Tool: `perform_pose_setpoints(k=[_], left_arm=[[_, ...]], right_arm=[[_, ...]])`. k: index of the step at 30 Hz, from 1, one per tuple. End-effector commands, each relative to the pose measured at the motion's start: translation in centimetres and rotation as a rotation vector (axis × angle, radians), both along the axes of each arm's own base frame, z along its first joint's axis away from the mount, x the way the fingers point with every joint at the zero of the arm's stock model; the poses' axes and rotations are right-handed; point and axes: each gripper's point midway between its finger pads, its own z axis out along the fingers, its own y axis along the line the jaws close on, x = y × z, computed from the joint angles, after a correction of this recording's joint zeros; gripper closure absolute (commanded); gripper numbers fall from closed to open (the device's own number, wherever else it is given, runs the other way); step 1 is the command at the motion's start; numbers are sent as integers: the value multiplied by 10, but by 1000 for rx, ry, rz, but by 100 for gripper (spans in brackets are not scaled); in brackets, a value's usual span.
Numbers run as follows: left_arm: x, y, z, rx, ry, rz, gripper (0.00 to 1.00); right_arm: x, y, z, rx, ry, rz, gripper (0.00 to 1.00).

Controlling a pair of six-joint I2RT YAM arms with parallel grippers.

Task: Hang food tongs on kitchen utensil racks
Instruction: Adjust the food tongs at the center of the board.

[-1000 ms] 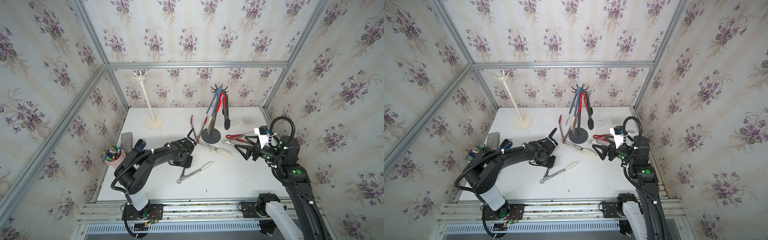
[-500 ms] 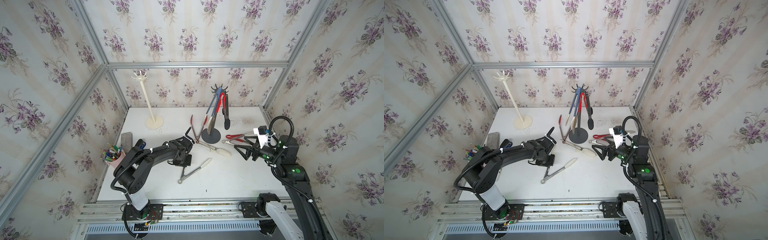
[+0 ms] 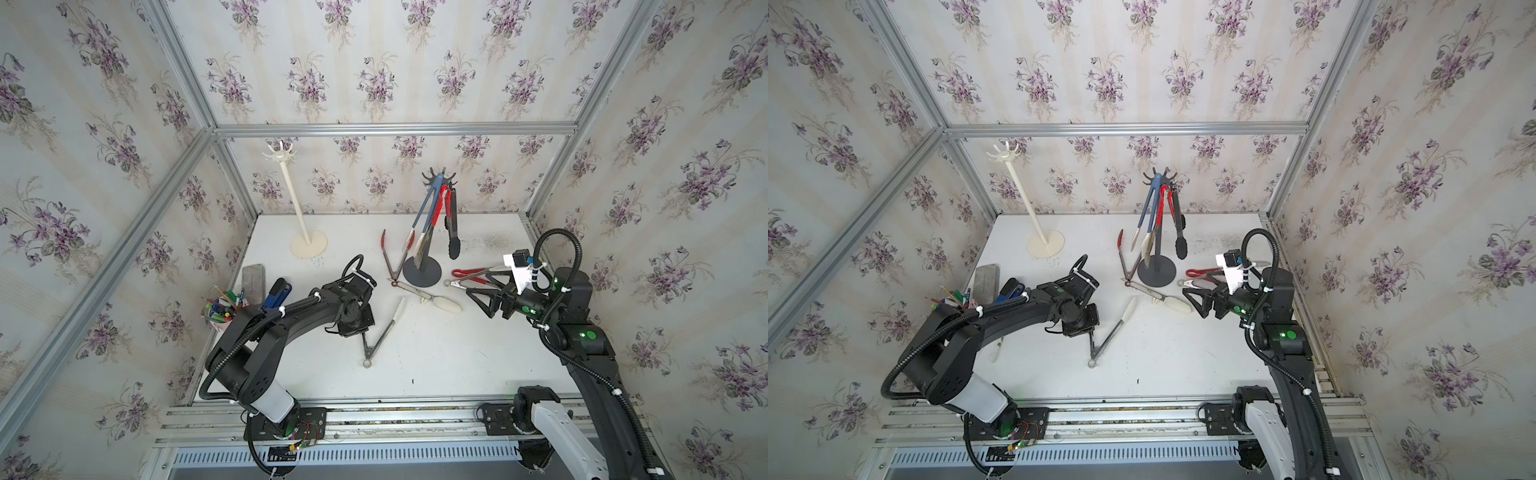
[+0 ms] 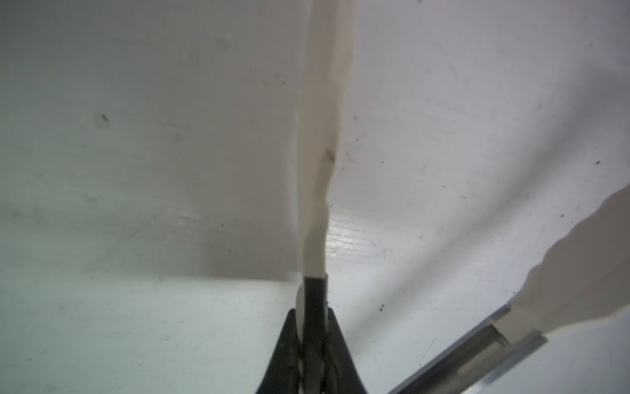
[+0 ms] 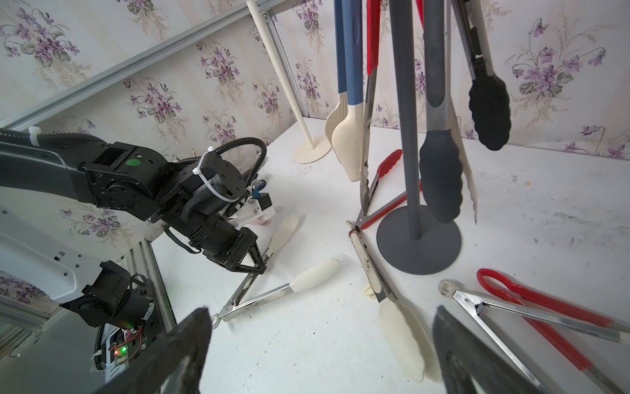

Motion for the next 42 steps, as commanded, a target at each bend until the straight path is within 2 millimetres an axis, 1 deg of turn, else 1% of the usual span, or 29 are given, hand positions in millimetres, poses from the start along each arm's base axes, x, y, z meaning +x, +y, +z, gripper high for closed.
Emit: perform_pose_setpoints(k=[1, 8, 12, 16, 19, 21, 22, 24, 25, 26, 28, 30, 31, 34, 37, 40, 42], left_arm=[[6, -5, 3, -81, 1, 190, 100], [12, -6, -7, -158, 20, 446, 100], [14, -2, -14, -178, 27, 600, 100], [14, 2, -19, -167, 26, 690, 100], [11, 3, -25, -160, 44, 743, 100], [10, 3, -26, -160, 50, 768, 92], [10, 3, -26, -160, 50, 777, 84], [10, 3, -25, -161, 45, 785, 48], [11, 2, -24, -166, 41, 786, 33], [12, 2, -21, -170, 35, 785, 24], [15, 1, -14, -186, 17, 776, 10], [19, -1, -4, -196, -7, 750, 3], [21, -2, 3, -202, -21, 729, 1], [27, -3, 25, -199, -74, 647, 1], [31, 1, 49, -164, -144, 543, 1], [34, 6, 66, -110, -201, 417, 1], [37, 8, 72, -66, -231, 324, 1]], right_arm=[[0, 4, 7, 1, -49, 31, 0], [-2, 9, 3, -11, -48, 52, 0], [-1, 12, 2, -16, -49, 64, 0], [-1, 14, 1, -19, -43, 71, 0], [-2, 15, -1, -21, -39, 76, 0], [-3, 15, -3, -21, -31, 78, 0], [-4, 15, -2, -21, -33, 78, 0], [-4, 15, -4, -23, -28, 76, 0], [-5, 15, -5, -23, -26, 76, 0], [-5, 16, -5, -25, -24, 79, 0], [-6, 15, -6, -28, -21, 78, 0], [-6, 15, -8, -30, -17, 76, 0], [-5, 15, -9, -30, -14, 75, 0], [-5, 15, -10, -30, -11, 72, 0], [-5, 14, -11, -35, -11, 67, 0], [-5, 14, -12, -39, -12, 66, 0], [-4, 14, -12, -40, -9, 64, 0]])
